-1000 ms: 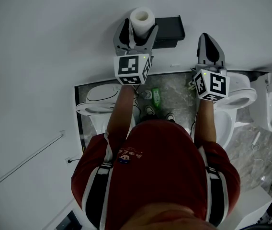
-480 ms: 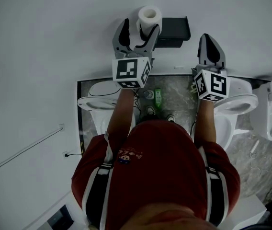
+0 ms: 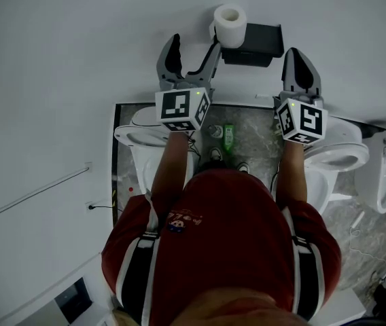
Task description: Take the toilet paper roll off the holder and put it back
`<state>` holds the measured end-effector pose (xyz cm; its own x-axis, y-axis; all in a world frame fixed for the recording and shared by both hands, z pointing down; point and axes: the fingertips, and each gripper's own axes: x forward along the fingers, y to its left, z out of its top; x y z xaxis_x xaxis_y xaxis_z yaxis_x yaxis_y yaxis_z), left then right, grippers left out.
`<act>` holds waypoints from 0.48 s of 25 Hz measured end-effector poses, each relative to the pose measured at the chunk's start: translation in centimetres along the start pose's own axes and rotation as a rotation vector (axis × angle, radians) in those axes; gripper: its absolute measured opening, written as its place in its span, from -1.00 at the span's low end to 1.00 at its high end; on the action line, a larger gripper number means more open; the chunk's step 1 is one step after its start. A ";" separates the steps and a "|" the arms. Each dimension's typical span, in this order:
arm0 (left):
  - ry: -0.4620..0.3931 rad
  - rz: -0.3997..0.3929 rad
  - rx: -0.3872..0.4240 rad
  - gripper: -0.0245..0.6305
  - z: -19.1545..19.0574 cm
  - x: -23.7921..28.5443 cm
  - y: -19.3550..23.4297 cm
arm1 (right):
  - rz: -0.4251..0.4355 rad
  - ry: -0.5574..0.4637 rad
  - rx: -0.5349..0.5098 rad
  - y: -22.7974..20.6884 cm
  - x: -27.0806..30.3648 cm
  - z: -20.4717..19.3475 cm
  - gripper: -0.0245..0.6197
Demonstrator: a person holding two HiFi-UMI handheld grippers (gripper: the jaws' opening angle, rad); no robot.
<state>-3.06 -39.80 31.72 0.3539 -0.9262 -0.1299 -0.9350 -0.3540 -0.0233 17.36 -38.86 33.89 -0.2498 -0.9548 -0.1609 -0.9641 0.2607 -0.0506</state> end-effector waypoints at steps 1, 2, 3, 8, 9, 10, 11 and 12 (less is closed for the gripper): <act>0.008 0.006 -0.005 0.26 -0.4 -0.2 0.3 | 0.005 0.001 0.000 0.2 0.1 0.0 -0.90; 0.017 0.013 -0.009 0.26 -0.8 -0.4 0.6 | 0.009 0.001 0.000 0.4 0.1 -0.1 -0.90; 0.025 0.021 -0.010 0.26 -1.2 -0.7 0.9 | 0.013 0.002 0.000 0.6 0.2 -0.1 -0.90; 0.050 0.067 -0.007 0.26 -2.8 -1.9 2.3 | 0.031 0.007 -0.002 1.4 0.2 -0.2 -0.90; 0.057 0.072 -0.009 0.26 -3.0 -2.0 2.5 | 0.033 0.008 -0.004 1.5 0.2 -0.2 -0.90; 0.062 0.079 -0.010 0.26 -3.2 -2.2 2.7 | 0.034 0.010 -0.007 1.6 0.2 -0.2 -0.90; 0.064 0.086 -0.009 0.26 -3.4 -2.2 2.9 | 0.034 0.010 -0.009 1.6 0.3 -0.2 -0.90; 0.064 0.092 -0.007 0.26 -3.5 -2.3 3.1 | 0.034 0.010 -0.011 1.6 0.3 -0.1 -0.90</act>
<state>-6.70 -39.23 35.39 0.2677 -0.9611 -0.0674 -0.9634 -0.2679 -0.0073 15.76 -38.77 33.89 -0.2837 -0.9467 -0.1523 -0.9558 0.2920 -0.0345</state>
